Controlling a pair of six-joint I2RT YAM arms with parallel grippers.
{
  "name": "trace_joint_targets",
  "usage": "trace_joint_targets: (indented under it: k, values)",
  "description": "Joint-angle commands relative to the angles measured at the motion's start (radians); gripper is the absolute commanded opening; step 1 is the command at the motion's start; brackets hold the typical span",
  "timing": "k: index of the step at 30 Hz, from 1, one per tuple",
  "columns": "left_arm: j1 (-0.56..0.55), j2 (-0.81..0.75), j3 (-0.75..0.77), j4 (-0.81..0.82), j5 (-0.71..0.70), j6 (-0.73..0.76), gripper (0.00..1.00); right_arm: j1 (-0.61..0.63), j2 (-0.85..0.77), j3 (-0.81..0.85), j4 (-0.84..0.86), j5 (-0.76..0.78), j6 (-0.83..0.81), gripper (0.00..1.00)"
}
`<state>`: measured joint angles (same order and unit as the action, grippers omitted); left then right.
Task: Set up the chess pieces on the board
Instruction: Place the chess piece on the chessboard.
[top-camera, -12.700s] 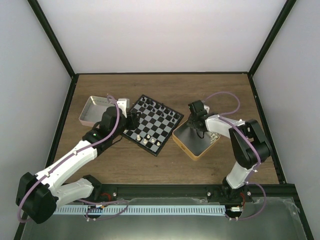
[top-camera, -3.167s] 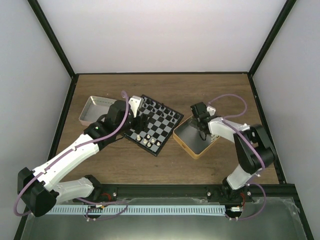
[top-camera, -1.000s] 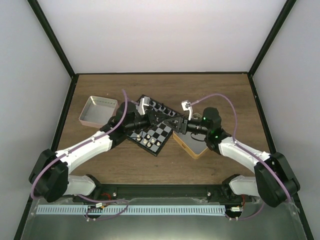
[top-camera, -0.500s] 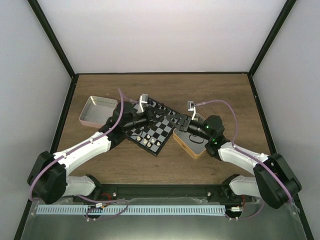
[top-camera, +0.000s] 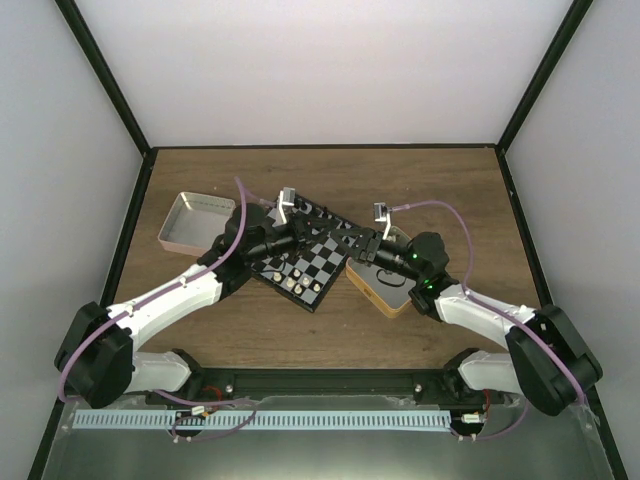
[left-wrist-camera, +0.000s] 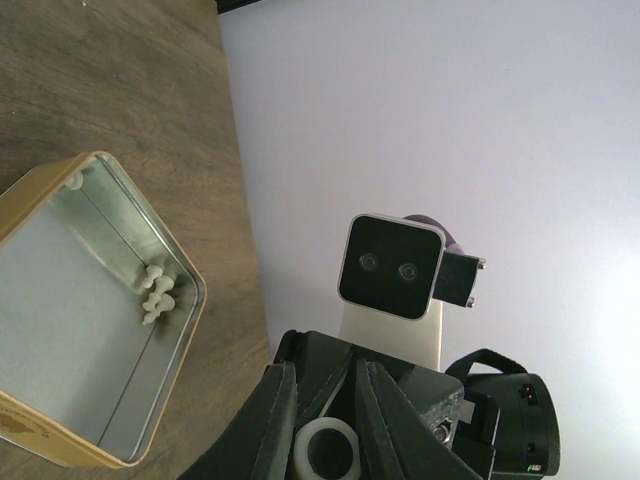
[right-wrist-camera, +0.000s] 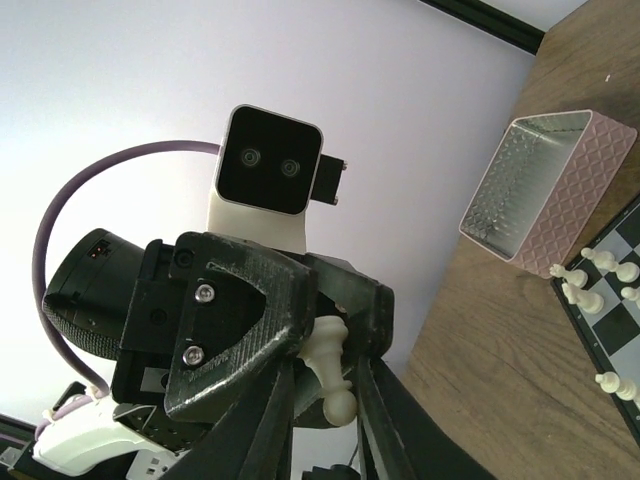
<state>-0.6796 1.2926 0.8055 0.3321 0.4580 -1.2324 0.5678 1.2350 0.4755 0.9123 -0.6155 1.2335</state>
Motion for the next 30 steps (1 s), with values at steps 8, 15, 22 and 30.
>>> trace_joint_targets:
  k: [8, 15, 22, 30]
  values:
    - [-0.003, -0.016, -0.014, 0.035, 0.007, 0.007, 0.06, 0.021, 0.006, 0.008, 0.038, 0.014, 0.026, 0.07]
    - [-0.003, -0.043, -0.024, -0.048, -0.057, 0.076, 0.29, 0.021, -0.041, 0.041, -0.141, 0.053, -0.022, 0.01]
    - [0.022, -0.14, 0.005, -0.392, -0.367, 0.303, 0.6, 0.021, -0.01, 0.208, -0.701, 0.11, -0.269, 0.01]
    - [0.071, -0.283, 0.056, -0.678, -0.727, 0.524, 0.74, 0.033, 0.284, 0.601, -1.35, 0.298, -0.671, 0.01]
